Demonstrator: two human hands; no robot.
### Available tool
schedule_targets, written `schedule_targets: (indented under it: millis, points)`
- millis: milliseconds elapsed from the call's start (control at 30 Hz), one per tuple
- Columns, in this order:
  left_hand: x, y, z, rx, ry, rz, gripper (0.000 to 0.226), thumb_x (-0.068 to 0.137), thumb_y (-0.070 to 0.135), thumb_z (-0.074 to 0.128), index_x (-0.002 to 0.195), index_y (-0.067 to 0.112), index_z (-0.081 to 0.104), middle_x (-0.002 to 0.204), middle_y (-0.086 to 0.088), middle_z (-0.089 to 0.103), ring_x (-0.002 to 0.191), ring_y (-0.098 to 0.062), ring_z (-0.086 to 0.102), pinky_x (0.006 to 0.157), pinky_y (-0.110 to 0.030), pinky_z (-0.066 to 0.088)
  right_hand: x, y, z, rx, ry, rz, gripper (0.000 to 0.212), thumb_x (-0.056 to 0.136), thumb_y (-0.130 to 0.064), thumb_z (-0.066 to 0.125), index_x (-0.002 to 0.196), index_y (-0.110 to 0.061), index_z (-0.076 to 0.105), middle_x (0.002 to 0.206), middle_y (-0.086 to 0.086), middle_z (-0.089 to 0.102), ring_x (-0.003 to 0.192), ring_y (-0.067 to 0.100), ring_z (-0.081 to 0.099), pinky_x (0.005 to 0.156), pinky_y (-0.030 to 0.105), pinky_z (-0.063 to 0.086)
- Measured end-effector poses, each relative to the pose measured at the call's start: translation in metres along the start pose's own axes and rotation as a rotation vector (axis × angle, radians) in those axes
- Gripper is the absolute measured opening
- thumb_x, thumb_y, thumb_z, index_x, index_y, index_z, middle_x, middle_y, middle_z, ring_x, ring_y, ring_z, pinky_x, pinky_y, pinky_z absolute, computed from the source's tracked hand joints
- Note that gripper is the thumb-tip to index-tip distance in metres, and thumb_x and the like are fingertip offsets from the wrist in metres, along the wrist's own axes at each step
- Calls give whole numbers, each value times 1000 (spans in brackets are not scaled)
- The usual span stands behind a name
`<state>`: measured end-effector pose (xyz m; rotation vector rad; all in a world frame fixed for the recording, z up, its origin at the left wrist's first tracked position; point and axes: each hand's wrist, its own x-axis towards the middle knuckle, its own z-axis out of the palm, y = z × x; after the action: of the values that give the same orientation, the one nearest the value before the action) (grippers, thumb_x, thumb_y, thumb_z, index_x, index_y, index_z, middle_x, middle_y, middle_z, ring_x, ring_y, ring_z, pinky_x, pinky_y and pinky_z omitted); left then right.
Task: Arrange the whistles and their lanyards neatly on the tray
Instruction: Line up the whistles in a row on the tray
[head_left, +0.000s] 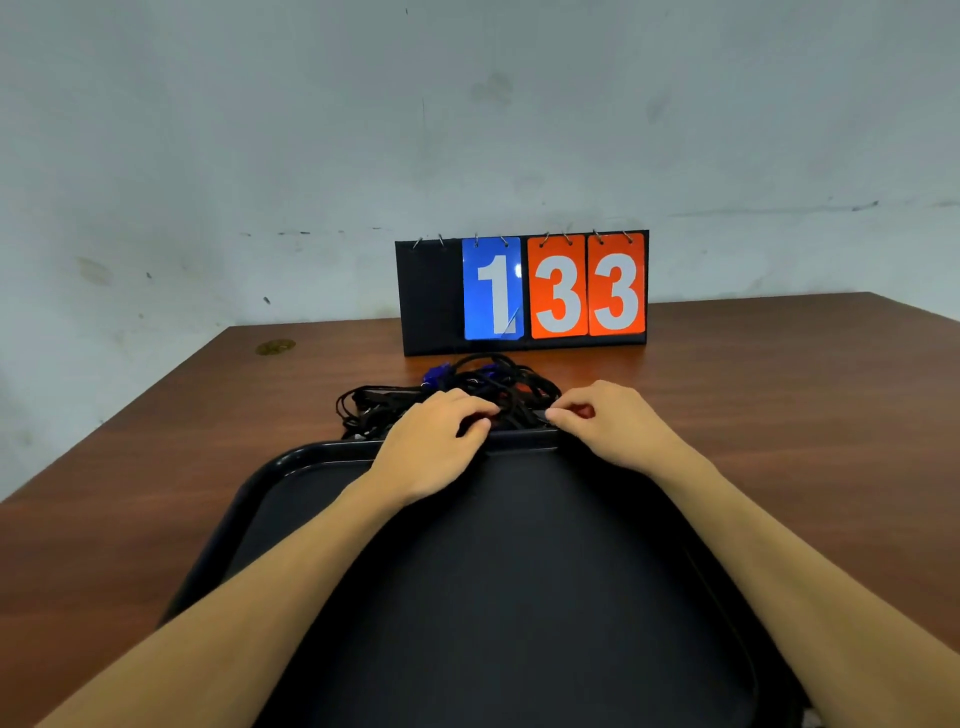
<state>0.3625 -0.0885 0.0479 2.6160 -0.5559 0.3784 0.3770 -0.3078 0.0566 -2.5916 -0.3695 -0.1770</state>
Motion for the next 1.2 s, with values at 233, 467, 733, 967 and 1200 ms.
schedule_targets:
  millis: [233,467,733,967,1200]
  points:
    - [-2,1,-2,-139,46,-39,27,93,25,55,119,27,62,118,11,61,112,-7,53,98,-27,41,1,-4,-2,143,22,4,12,91,-24,61,97,-21,71,97,-9,64,93,7,55,82,21,40]
    - [-8,7,-4,60,185,77,31,90,27,59,121,26,58,122,9,44,119,-5,37,99,-23,18,0,-2,-7,150,216,90,9,86,-21,68,93,-22,74,97,-5,67,86,9,58,82,25,47]
    - [-6,50,-27,-61,198,-33,29,93,41,51,119,30,55,109,10,47,103,-6,40,88,-26,23,-22,-33,-28,200,263,-190,13,85,-17,68,97,-19,74,99,-9,60,95,5,54,86,20,45]
    - [-30,66,-51,-206,69,-26,24,91,28,60,110,18,69,89,11,66,76,3,60,72,-10,44,-46,-70,-33,304,229,-242,11,86,-20,67,95,-22,73,98,-8,67,92,2,58,82,14,45]
    - [-75,30,-86,-143,-13,-92,14,89,26,63,102,26,69,95,8,66,81,1,58,67,-8,40,-61,-101,-13,458,217,-157,33,87,-12,65,117,-22,55,94,-9,65,82,-2,61,69,7,46]
